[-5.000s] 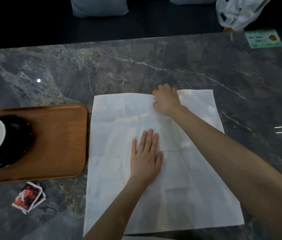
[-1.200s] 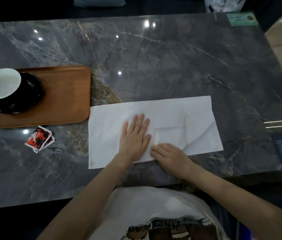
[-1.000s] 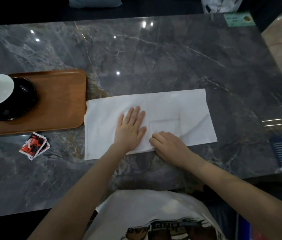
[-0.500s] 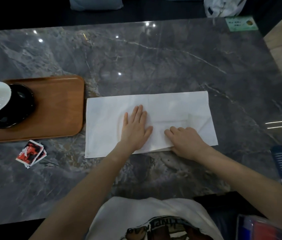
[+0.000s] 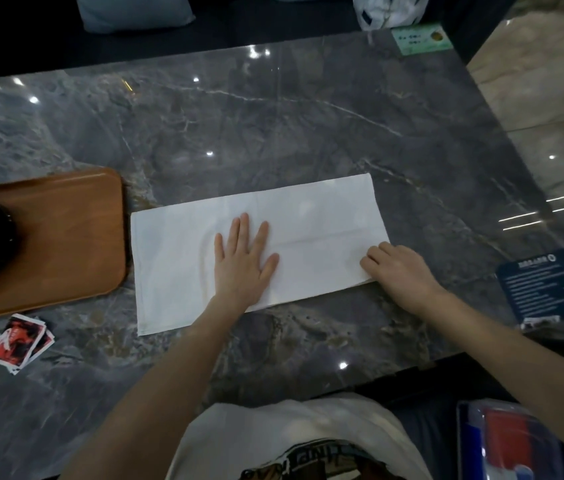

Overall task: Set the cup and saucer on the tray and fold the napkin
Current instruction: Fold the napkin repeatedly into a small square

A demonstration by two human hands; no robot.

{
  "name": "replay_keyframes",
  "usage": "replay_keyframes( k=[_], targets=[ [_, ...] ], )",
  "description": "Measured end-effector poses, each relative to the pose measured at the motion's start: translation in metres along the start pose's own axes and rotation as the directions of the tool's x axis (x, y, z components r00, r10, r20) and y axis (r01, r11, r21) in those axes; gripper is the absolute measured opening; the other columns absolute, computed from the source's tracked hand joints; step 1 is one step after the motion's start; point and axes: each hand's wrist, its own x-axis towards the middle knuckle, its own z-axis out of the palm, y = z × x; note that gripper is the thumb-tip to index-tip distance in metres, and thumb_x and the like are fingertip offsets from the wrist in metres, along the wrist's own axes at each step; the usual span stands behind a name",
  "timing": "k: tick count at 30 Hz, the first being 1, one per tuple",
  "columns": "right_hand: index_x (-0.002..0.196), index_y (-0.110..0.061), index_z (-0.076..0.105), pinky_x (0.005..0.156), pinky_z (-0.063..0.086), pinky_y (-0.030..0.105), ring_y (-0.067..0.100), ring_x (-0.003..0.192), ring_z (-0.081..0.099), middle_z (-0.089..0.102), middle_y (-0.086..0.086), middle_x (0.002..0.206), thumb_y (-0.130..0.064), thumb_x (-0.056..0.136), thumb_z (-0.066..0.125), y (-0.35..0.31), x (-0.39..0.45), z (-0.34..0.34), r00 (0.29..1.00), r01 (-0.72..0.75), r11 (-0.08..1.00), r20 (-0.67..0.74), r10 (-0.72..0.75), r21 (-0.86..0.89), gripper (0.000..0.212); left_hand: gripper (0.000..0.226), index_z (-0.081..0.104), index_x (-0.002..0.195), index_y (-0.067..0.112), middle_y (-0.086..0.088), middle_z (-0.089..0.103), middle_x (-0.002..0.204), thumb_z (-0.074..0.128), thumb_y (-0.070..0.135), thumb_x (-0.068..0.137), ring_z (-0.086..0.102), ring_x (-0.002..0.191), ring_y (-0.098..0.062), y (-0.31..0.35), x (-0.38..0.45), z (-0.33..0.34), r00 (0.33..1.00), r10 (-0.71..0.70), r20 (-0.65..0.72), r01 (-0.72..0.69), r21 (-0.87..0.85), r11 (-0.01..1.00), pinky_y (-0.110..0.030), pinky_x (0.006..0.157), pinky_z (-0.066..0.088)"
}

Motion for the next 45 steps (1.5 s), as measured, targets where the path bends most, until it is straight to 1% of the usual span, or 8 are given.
replay_keyframes(
  k=[6,12,17,21,26,31,36,45],
  targets=[
    [0.069,-0.01,0.067,0.053,0.047,0.03,0.025,0.062,0.062,0.065,0.006,0.069,-0.001,0.069,0.049,0.02,-0.032,0.023,0.99,-0.029,0.998,-0.139,0.035,0.047,0.02,0.066,0.01,0.146,0.027,-0.002,0.002,0.158,-0.003,0.047,0.085,-0.001,0.145,-0.021,0.002,-0.004,0.0,0.996,0.089,-0.017,-0.09,-0.014,0.996,-0.045,0.116,-0.002],
    [0.082,-0.003,0.071,0.075,0.034,0.035,0.027,0.064,0.063,0.07,0.009,0.077,-0.004,0.078,0.041,0.015,-0.041,0.033,0.964,-0.084,0.996,-0.255,0.077,-0.015,0.031,0.068,0.001,0.147,0.027,0.001,-0.004,0.158,-0.006,0.049,0.082,-0.007,0.145,-0.018,0.002,-0.004,0.0,0.997,0.078,0.014,-0.078,-0.007,0.997,-0.043,0.116,-0.005],
    [0.061,-0.01,0.064,0.069,0.034,0.034,0.027,0.064,0.059,0.065,0.005,0.063,-0.02,0.078,0.038,0.001,-0.015,0.015,0.95,-0.284,0.942,-0.082,0.303,0.18,0.032,0.071,-0.003,0.147,0.023,-0.003,-0.009,0.158,-0.009,0.046,0.08,-0.01,0.145,-0.02,0.007,-0.003,-0.001,0.997,0.056,0.046,-0.056,-0.005,0.998,-0.044,0.115,-0.007],
    [0.093,-0.006,0.07,0.075,0.053,0.034,0.03,0.085,0.067,0.073,0.011,0.09,-0.019,0.081,0.034,-0.027,0.045,-0.012,0.925,-0.298,0.84,-0.08,0.371,0.454,0.04,0.075,0.004,0.147,0.014,-0.005,-0.003,0.158,-0.007,0.045,0.08,-0.007,0.145,-0.019,0.015,-0.002,-0.004,0.996,0.079,0.03,-0.077,-0.059,0.995,-0.04,0.115,-0.007],
    [0.145,-0.013,0.026,0.117,0.008,0.028,0.016,0.144,0.017,0.023,0.004,0.156,-0.022,0.101,0.026,-0.063,0.118,-0.031,0.959,-0.259,0.708,0.086,0.271,0.657,0.045,0.075,-0.001,0.146,0.013,-0.003,-0.006,0.158,-0.01,0.046,0.08,-0.02,0.136,-0.01,0.016,0.009,-0.013,0.999,0.038,0.012,-0.037,-0.086,0.996,-0.037,0.113,-0.013],
    [0.148,-0.017,0.012,0.119,-0.002,0.029,0.01,0.146,0.0,0.005,0.0,0.159,-0.031,0.101,0.019,-0.085,0.165,-0.026,0.974,-0.217,0.646,0.123,0.188,0.732,0.05,0.076,-0.005,0.146,0.017,0.0,-0.01,0.156,-0.009,0.047,0.077,-0.012,0.144,-0.016,0.003,0.034,-0.019,0.999,0.05,0.018,-0.05,0.002,0.999,-0.038,0.114,-0.013],
    [0.148,-0.019,0.0,0.116,-0.008,0.031,0.011,0.146,-0.003,0.0,0.0,0.159,-0.044,0.087,-0.008,-0.084,0.17,-0.007,0.976,-0.216,0.812,0.104,0.19,0.543,0.067,0.069,-0.008,0.146,0.02,0.001,-0.008,0.158,-0.009,0.046,0.082,-0.012,0.144,-0.016,-0.014,0.043,-0.015,0.999,0.038,0.037,-0.039,0.027,0.999,-0.037,0.114,-0.011],
    [0.148,-0.015,0.014,0.115,-0.004,0.034,0.018,0.145,0.014,0.016,0.003,0.157,-0.041,0.093,0.013,-0.084,0.167,0.004,0.972,-0.225,0.85,0.051,0.229,0.476,0.061,0.061,0.0,0.147,0.018,-0.001,-0.003,0.158,0.009,0.042,0.091,-0.007,0.145,-0.017,-0.091,0.023,-0.024,0.946,-0.318,-0.062,0.311,-0.103,0.945,-0.039,0.117,-0.007]
  ],
)
